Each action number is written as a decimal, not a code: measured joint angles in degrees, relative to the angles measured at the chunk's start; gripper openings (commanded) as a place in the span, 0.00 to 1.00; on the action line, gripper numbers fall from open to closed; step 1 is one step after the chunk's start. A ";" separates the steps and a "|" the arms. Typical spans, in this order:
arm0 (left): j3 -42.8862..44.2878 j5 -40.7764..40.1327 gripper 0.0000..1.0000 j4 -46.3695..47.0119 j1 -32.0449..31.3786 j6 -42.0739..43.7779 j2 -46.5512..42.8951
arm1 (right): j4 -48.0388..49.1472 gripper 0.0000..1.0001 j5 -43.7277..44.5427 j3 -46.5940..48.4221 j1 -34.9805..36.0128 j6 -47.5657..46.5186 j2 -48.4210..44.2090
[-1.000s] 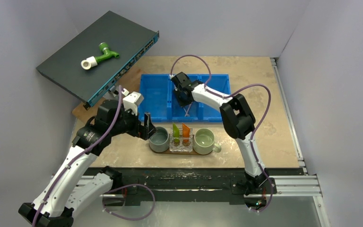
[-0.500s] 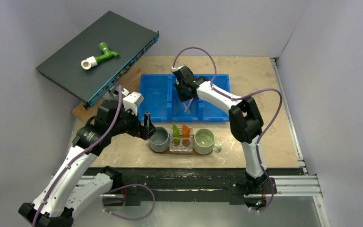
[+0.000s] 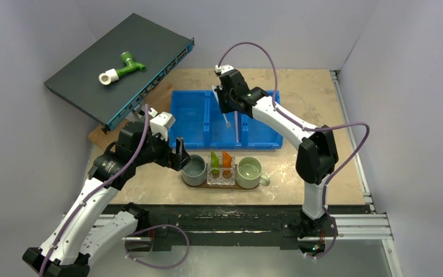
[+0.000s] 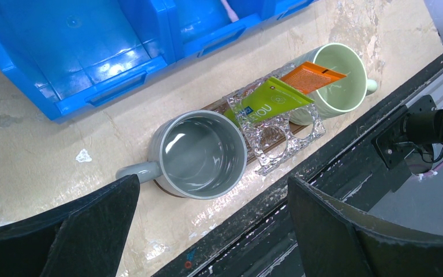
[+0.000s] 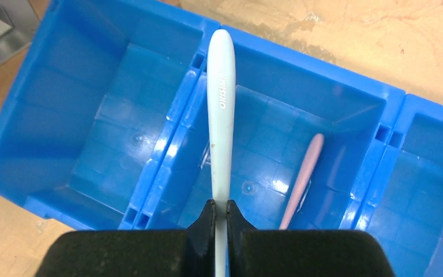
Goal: Prepare toiletry sets of a toothbrush and toothpaste on the tray
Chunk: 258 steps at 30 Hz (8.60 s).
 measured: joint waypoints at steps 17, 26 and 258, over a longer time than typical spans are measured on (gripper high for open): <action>0.81 3.45 1.00 0.26 0.00 -1.03 0.35 | 2.29 0.00 -3.50 -5.97 0.00 -0.66 -14.51; 9.75 8.04 1.00 -0.37 0.00 -3.45 4.74 | 3.19 0.00 -6.64 -15.13 0.90 -5.88 -26.10; 3.96 65.20 0.00 121.17 3.91 -103.67 10.84 | 37.83 0.17 -69.59 -25.42 14.78 -32.44 -58.40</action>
